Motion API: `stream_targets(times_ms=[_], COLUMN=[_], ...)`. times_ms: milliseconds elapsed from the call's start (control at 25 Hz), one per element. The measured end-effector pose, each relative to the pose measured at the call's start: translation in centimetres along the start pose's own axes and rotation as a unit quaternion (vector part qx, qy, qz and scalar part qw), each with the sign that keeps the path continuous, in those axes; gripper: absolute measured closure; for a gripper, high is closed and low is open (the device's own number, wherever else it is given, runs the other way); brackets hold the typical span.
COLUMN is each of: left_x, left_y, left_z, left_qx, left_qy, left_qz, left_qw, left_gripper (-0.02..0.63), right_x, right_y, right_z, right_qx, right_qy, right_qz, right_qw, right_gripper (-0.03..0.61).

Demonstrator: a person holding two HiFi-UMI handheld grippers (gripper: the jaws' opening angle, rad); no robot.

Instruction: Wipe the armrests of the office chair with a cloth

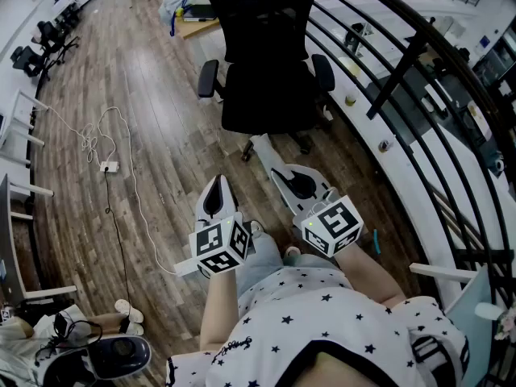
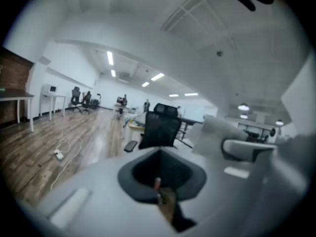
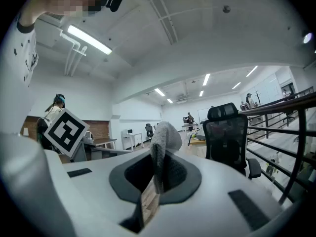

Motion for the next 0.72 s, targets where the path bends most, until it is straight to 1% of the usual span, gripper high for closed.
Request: stream_targets(times_ms=[120, 320, 560, 720], left_x=[0.6, 2.1, 3.1, 3.6], left_y=[-1.0, -1.7, -2.6, -3.6], left_z=[0.0, 0.0, 0.9, 1.8], left_qx=[0.001, -0.006, 0.006, -0.001], left_qy=[-0.001, -0.004, -0.006, 0.004], left_qz=[0.002, 0.010, 0.006, 0.004], left_qw=[1.0000, 0.9999, 0.9999, 1.0000], left_gripper=[0.606, 0.607, 0.607, 0.606], right_x=[0.7, 2.1, 3.4, 3.9], right_y=[0.2, 1.4, 1.6, 1.6], right_z=[-0.1, 0.2, 0.2, 0.7], right_qx=[0.006, 0.003, 0.005, 0.015], right_qy=[0.007, 0.000, -0.005, 0.002], right_qz=[-0.007, -0.003, -0.015, -0.031], right_qw=[1.000, 1.000, 1.000, 0.999], right_gripper=[0.554, 0.554, 0.553, 0.552])
Point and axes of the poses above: the fingertips, and each gripper's own axes: x backward along the fingers, y to its left, z out of its underside, the point moved 10 cm from there along x, backward along the fingers, and after that the axes turned 3 degrees about -x, right-handed, at the moved point
